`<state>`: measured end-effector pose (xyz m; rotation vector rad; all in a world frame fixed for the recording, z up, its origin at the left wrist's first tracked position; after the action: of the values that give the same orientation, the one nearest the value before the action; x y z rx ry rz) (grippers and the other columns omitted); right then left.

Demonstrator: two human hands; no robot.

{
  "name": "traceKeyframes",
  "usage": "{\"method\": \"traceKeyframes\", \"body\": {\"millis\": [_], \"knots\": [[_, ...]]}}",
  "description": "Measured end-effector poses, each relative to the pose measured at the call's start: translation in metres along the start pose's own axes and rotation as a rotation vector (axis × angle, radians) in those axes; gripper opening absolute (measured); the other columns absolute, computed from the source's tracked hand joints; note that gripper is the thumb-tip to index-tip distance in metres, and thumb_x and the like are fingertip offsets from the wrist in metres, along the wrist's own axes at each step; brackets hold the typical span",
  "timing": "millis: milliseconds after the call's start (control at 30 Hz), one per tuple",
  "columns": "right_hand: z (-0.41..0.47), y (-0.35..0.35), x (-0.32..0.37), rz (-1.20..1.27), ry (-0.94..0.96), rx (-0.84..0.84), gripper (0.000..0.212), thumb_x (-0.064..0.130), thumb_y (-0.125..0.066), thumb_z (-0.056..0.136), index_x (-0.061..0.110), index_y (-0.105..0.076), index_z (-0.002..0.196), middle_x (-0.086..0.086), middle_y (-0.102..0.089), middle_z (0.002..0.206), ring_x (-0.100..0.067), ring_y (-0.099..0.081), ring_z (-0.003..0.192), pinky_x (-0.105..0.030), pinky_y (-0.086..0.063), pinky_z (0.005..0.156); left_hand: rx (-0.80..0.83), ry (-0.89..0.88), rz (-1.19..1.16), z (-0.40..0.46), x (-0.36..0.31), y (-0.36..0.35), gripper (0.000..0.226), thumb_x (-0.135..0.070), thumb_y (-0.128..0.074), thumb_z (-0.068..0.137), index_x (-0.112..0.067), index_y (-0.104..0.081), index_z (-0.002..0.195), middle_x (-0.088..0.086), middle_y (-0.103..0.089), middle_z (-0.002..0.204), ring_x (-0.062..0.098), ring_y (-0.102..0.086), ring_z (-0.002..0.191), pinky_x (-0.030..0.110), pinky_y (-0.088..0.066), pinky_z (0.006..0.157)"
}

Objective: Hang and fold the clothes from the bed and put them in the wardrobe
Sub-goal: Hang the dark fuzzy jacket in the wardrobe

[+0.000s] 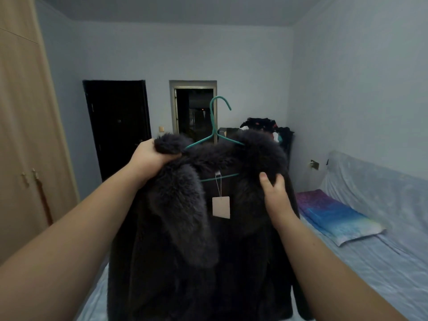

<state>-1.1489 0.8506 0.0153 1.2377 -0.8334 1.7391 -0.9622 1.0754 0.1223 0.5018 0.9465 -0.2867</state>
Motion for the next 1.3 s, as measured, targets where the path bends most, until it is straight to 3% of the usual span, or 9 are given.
{"method": "traceKeyframes", "body": {"millis": [200, 267, 367, 500, 600, 733, 1067, 1200, 1300], "knots": [[0.009, -0.021, -0.001, -0.754, 0.036, 0.299, 0.067, 0.023, -0.059, 0.091, 0.026, -0.028, 0.151, -0.015, -0.061, 0.13, -0.035, -0.061, 0.114, -0.036, -0.049, 0.093, -0.081, 0.005, 0.057, 0.004, 0.013, -0.001, 0.039, -0.01, -0.084, 0.076, -0.008, -0.066, 0.111, -0.002, -0.068, 0.096, 0.009, -0.063, 0.088, 0.015, -0.045, 0.071], [0.013, -0.013, 0.008, -0.923, 0.117, 0.173, 0.058, 0.02, -0.056, 0.09, 0.025, -0.041, 0.145, -0.014, -0.054, 0.133, -0.036, -0.055, 0.119, -0.039, -0.047, 0.095, -0.096, 0.043, 0.071, 0.004, 0.02, 0.0, 0.036, -0.012, -0.085, 0.076, -0.013, -0.067, 0.107, -0.002, -0.068, 0.094, 0.016, -0.065, 0.093, 0.02, -0.048, 0.075], [0.001, -0.016, 0.033, -0.554, 0.244, 0.027, 0.026, 0.01, -0.052, 0.092, 0.022, -0.06, 0.113, -0.007, -0.061, 0.113, -0.025, -0.063, 0.097, -0.031, -0.048, 0.076, -0.125, 0.123, 0.13, 0.002, 0.031, -0.001, 0.036, -0.033, -0.088, 0.069, -0.024, -0.067, 0.096, -0.001, -0.071, 0.096, 0.021, -0.067, 0.094, 0.037, -0.054, 0.09], [-0.045, -0.064, 0.056, -0.043, -0.141, 0.559, 0.017, 0.011, -0.048, 0.104, 0.0, -0.06, 0.106, -0.016, -0.065, 0.084, -0.019, -0.066, 0.061, -0.025, -0.056, 0.052, -0.212, 0.229, 0.365, -0.013, 0.038, -0.016, 0.044, -0.059, -0.072, 0.068, -0.029, -0.063, 0.099, -0.006, -0.068, 0.091, 0.024, -0.066, 0.088, 0.038, -0.054, 0.083], [-0.068, -0.102, 0.037, -0.069, -0.229, 0.696, 0.024, 0.041, -0.052, 0.102, 0.019, -0.061, 0.101, -0.012, -0.066, 0.104, -0.021, -0.069, 0.087, -0.034, -0.061, 0.076, -0.262, 0.276, 0.466, -0.034, 0.047, -0.037, 0.028, -0.054, -0.065, 0.08, -0.032, -0.056, 0.094, -0.006, -0.062, 0.087, 0.025, -0.062, 0.086, 0.035, -0.047, 0.074], [-0.068, -0.134, -0.019, 0.004, -0.475, 0.64, 0.086, 0.084, -0.054, 0.058, 0.029, -0.066, 0.123, -0.002, -0.071, 0.12, -0.026, -0.065, 0.112, -0.049, -0.051, 0.102, -0.193, 0.388, 0.393, -0.067, 0.075, -0.068, 0.024, -0.049, -0.066, 0.082, -0.032, -0.056, 0.096, -0.007, -0.064, 0.089, 0.021, -0.06, 0.083, 0.034, -0.045, 0.071], [-0.085, -0.136, -0.101, 0.204, -0.716, 0.513, 0.063, 0.053, -0.081, 0.056, 0.021, -0.074, 0.11, -0.006, -0.078, 0.099, -0.028, -0.072, 0.098, -0.046, -0.057, 0.093, -0.097, 0.586, 0.008, -0.131, 0.123, -0.116, 0.069, -0.012, -0.064, 0.077, -0.021, -0.039, 0.14, 0.004, -0.065, 0.116, 0.02, -0.064, 0.105, 0.041, -0.053, 0.097], [-0.091, -0.128, -0.093, 0.133, -0.677, 0.568, 0.036, 0.0, -0.065, 0.078, 0.018, -0.074, 0.107, -0.014, -0.076, 0.092, -0.034, -0.073, 0.086, -0.044, -0.062, 0.072, -0.088, 0.634, -0.234, -0.157, 0.125, -0.11, 0.087, -0.002, -0.054, 0.059, -0.023, -0.043, 0.142, 0.015, -0.065, 0.12, 0.024, -0.066, 0.102, 0.035, -0.057, 0.078], [-0.1, -0.122, -0.087, -0.019, -0.568, 0.613, 0.037, -0.003, -0.055, 0.081, 0.021, -0.07, 0.105, -0.011, -0.074, 0.088, -0.03, -0.072, 0.08, -0.042, -0.062, 0.068, 0.028, 0.719, -0.188, -0.172, 0.116, -0.092, 0.065, 0.007, -0.05, 0.075, -0.027, -0.055, 0.13, 0.011, -0.069, 0.102, 0.021, -0.069, 0.086, 0.038, -0.057, 0.071]]}}
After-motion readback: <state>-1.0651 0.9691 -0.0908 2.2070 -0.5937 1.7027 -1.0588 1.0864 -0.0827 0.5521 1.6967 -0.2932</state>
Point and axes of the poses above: each hand's wrist, its own z-axis towards the middle knuckle, its own y-axis out of the back of the hand, x = y × z, the point moved 1 cm from there along z, towards the middle knuckle
